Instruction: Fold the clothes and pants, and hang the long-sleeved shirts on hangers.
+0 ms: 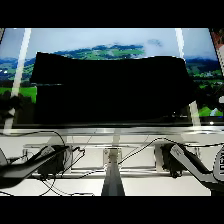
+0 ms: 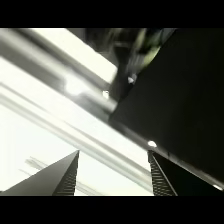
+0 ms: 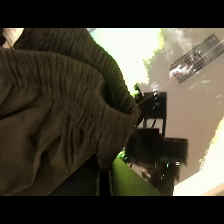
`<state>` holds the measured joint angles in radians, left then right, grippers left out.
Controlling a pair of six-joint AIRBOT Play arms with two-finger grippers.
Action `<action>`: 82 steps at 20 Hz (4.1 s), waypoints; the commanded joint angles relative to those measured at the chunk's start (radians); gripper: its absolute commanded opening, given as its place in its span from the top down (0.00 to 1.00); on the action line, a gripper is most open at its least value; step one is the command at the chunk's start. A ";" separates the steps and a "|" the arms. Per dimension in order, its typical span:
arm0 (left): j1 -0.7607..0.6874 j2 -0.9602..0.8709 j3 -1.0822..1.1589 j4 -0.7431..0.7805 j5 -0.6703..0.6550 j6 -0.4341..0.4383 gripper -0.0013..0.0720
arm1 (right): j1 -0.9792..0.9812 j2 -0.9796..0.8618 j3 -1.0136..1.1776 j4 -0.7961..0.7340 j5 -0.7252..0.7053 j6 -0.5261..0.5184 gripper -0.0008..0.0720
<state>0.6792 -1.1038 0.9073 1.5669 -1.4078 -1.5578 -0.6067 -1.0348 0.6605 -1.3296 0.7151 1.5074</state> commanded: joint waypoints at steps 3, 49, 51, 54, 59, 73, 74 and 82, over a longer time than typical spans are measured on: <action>0.252 0.113 -0.352 -0.389 0.210 0.217 0.29 | 0.001 0.001 -0.001 0.009 0.026 0.000 0.94; -0.331 -0.591 0.550 -0.678 0.886 0.080 0.98 | 0.003 -0.084 0.101 0.327 -0.247 0.105 0.96; -0.366 -0.679 0.641 -0.679 0.943 0.072 0.98 | 0.011 -0.143 0.101 0.381 -0.317 0.105 0.96; -0.422 -0.779 0.710 -0.686 1.016 0.072 0.97 | 0.077 -0.206 0.101 0.392 -0.470 0.104 0.96; -0.473 -0.792 0.717 -0.677 1.089 0.160 0.01 | 0.191 -0.229 0.101 0.370 -0.649 0.096 0.04; -0.237 -0.725 0.544 -0.571 0.526 -0.084 0.20 | 0.189 -0.224 0.101 0.145 -0.524 0.095 0.05; -0.245 -0.729 0.517 -0.571 0.559 -0.114 0.20 | 0.189 -0.224 0.101 0.144 -0.524 0.095 0.05; -0.298 -0.802 0.494 -0.659 0.741 -0.137 0.27 | 0.189 -0.224 0.101 0.138 -0.525 0.095 0.05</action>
<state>0.4000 -1.8816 1.4113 0.9287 -0.7471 -1.6852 -0.4183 -1.2587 0.7612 -1.1847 0.1890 1.6024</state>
